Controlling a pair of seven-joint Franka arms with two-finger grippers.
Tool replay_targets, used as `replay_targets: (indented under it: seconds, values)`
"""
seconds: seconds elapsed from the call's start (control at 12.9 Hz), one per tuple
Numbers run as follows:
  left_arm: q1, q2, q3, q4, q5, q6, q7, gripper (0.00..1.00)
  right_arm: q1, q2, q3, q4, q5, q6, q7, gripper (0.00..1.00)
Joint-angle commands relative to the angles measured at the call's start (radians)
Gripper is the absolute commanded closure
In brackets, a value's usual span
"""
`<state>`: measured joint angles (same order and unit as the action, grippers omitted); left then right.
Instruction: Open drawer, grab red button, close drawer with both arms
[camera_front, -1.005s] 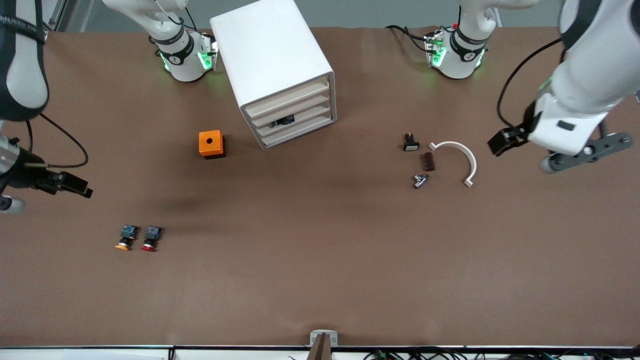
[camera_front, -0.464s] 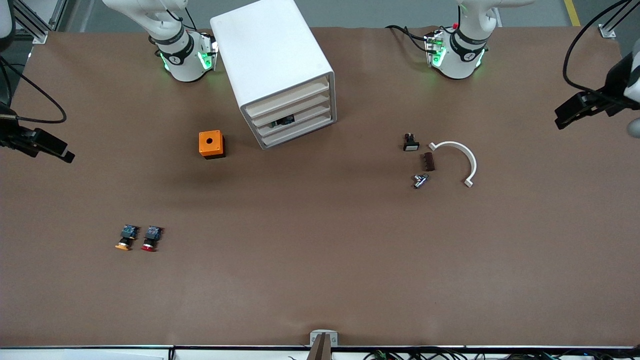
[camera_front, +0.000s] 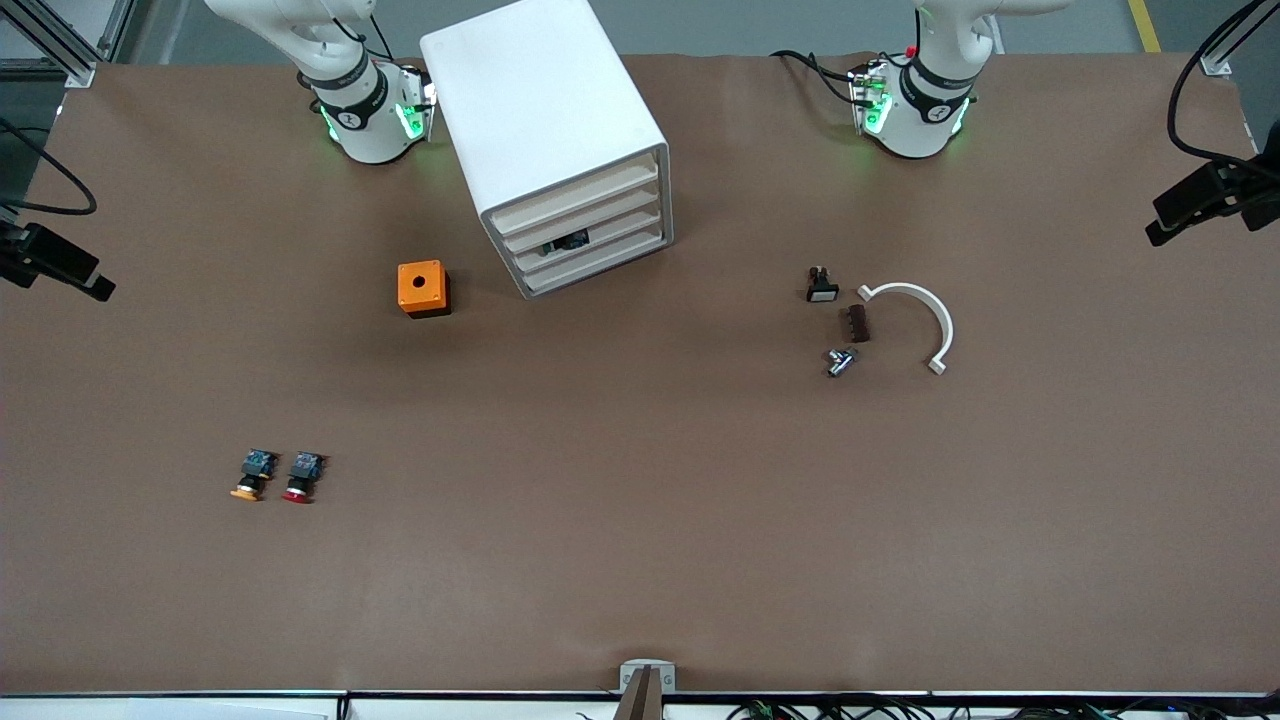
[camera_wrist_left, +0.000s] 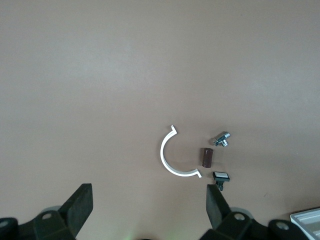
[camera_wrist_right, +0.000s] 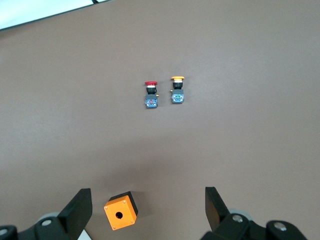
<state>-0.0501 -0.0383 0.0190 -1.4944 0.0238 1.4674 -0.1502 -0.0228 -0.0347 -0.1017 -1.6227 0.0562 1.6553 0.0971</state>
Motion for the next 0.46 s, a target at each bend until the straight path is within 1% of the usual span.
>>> replay_targets:
  seconds: [0.0, 0.23, 0.39]
  values:
    - [-0.014, -0.037, 0.003, -0.04, -0.01, 0.028, 0.011, 0.0, 0.007, 0.002, 0.011, 0.014, -0.022, -0.031, 0.044, 0.0]
    - [-0.016, -0.037, -0.025, -0.038, -0.009, 0.022, 0.009, 0.0, 0.007, 0.002, 0.011, 0.012, -0.022, -0.032, 0.044, 0.0]
    - [-0.017, -0.034, -0.028, -0.035, -0.007, 0.019, -0.008, 0.0, 0.007, 0.002, 0.011, 0.012, -0.022, -0.032, 0.044, 0.0]
